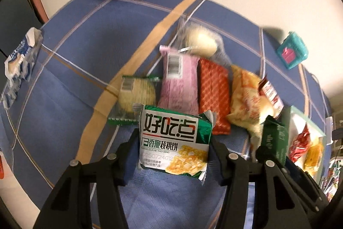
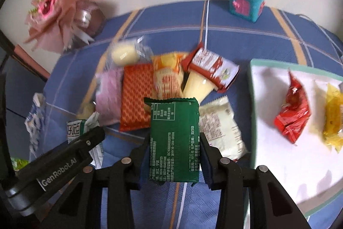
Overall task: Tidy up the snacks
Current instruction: 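Lift both held packs and carry them over the white tray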
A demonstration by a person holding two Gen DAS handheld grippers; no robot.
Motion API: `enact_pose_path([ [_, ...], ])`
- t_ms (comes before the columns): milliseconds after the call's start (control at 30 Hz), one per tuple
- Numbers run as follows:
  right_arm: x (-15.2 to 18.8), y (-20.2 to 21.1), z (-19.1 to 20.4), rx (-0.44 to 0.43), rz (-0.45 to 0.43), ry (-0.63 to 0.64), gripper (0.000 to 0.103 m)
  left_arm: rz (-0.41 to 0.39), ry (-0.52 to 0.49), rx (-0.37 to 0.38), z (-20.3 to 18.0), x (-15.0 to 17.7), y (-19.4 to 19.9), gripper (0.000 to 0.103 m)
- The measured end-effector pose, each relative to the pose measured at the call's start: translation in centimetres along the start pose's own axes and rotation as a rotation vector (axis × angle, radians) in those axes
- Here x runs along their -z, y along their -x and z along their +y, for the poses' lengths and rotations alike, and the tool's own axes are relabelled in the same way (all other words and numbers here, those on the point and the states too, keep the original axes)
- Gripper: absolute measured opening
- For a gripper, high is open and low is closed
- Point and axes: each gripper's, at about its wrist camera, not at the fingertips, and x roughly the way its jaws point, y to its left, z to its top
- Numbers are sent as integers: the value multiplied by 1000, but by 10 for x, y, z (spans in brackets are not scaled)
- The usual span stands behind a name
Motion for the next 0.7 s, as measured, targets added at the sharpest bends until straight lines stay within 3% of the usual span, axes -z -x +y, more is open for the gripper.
enact_pose_path([
  [367, -10, 41, -12, 32, -45, -56, 42, -65, 9, 24, -10, 2, 28, 58],
  [700, -11, 69, -91, 98, -62, -209, 42, -57, -89, 45, -66, 18, 26, 58],
])
